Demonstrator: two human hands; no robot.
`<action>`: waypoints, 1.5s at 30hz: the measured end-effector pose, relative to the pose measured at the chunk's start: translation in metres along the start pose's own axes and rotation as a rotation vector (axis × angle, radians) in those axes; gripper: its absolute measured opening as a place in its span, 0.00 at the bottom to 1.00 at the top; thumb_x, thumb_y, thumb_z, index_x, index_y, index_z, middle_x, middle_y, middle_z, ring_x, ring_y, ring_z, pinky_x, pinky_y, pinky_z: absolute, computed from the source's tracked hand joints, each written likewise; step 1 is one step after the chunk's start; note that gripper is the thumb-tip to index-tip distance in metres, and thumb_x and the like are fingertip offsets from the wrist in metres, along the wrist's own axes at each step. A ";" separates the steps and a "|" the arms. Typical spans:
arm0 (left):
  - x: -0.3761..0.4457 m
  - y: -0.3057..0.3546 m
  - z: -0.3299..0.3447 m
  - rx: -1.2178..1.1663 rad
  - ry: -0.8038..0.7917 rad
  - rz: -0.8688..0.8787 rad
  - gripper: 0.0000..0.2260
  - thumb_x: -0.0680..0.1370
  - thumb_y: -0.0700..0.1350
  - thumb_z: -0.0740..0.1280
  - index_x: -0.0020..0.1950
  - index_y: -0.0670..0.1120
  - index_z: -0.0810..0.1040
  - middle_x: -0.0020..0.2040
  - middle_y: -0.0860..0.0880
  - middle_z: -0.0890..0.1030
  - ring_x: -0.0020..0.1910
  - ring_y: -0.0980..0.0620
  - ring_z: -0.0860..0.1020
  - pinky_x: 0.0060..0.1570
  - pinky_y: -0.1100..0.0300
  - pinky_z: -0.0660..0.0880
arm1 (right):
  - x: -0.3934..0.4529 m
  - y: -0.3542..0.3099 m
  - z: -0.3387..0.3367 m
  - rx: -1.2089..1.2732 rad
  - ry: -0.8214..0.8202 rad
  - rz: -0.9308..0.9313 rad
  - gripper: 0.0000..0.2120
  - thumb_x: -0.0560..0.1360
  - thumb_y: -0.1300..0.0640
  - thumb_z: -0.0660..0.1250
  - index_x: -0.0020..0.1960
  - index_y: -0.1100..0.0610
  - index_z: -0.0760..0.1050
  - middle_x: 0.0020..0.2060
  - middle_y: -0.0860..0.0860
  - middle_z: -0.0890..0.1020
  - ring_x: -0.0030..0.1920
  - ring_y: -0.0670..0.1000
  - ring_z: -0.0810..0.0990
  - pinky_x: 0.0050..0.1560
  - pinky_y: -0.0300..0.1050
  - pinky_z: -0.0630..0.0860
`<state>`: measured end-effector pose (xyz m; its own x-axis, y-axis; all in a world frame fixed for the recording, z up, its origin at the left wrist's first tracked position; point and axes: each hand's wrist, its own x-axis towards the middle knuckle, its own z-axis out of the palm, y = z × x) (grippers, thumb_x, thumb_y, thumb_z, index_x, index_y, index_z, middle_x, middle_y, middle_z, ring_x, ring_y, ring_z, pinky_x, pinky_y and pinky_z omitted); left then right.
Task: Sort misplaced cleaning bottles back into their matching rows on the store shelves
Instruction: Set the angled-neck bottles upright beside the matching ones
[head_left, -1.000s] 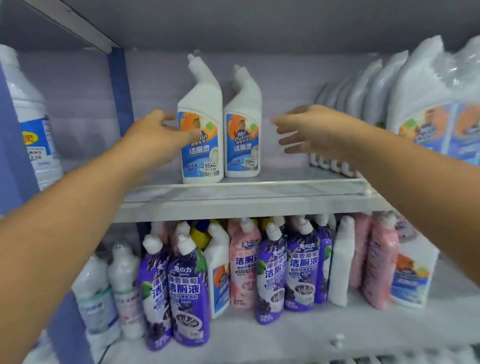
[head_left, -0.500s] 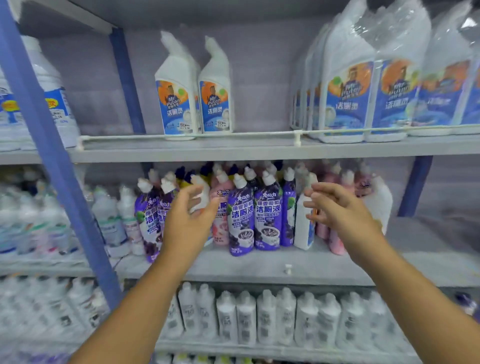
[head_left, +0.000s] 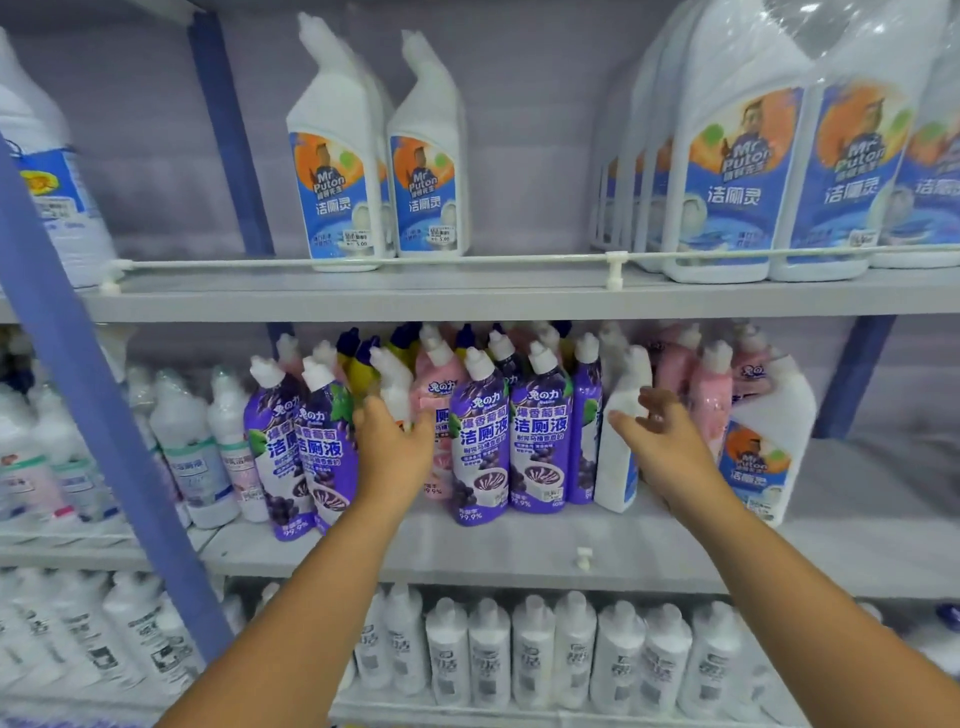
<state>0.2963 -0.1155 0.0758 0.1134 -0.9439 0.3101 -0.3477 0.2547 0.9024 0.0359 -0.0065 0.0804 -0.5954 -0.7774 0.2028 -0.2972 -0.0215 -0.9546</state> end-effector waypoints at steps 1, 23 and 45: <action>0.014 -0.007 0.007 -0.012 0.026 0.001 0.31 0.71 0.56 0.68 0.72 0.48 0.66 0.64 0.40 0.75 0.60 0.38 0.78 0.55 0.41 0.80 | 0.010 0.000 0.002 -0.013 0.019 -0.008 0.29 0.77 0.50 0.72 0.74 0.52 0.67 0.68 0.49 0.75 0.66 0.53 0.76 0.66 0.57 0.75; 0.068 0.011 0.030 0.491 -0.038 -0.109 0.13 0.84 0.49 0.60 0.64 0.43 0.69 0.58 0.38 0.81 0.56 0.34 0.81 0.44 0.48 0.73 | 0.087 0.007 0.008 -0.457 0.085 -0.069 0.20 0.81 0.55 0.65 0.71 0.62 0.70 0.61 0.64 0.80 0.59 0.64 0.79 0.48 0.40 0.66; -0.040 -0.026 0.018 -0.023 -0.058 -0.030 0.25 0.76 0.50 0.75 0.69 0.52 0.68 0.53 0.51 0.78 0.48 0.45 0.79 0.45 0.53 0.72 | 0.004 0.027 -0.031 -0.188 -0.107 -0.034 0.21 0.81 0.41 0.61 0.71 0.44 0.64 0.58 0.47 0.78 0.55 0.51 0.78 0.54 0.50 0.75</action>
<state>0.2836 -0.0879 0.0346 0.0688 -0.9615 0.2659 -0.3236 0.2306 0.9177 0.0026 0.0096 0.0623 -0.5035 -0.8405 0.2002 -0.4558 0.0615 -0.8880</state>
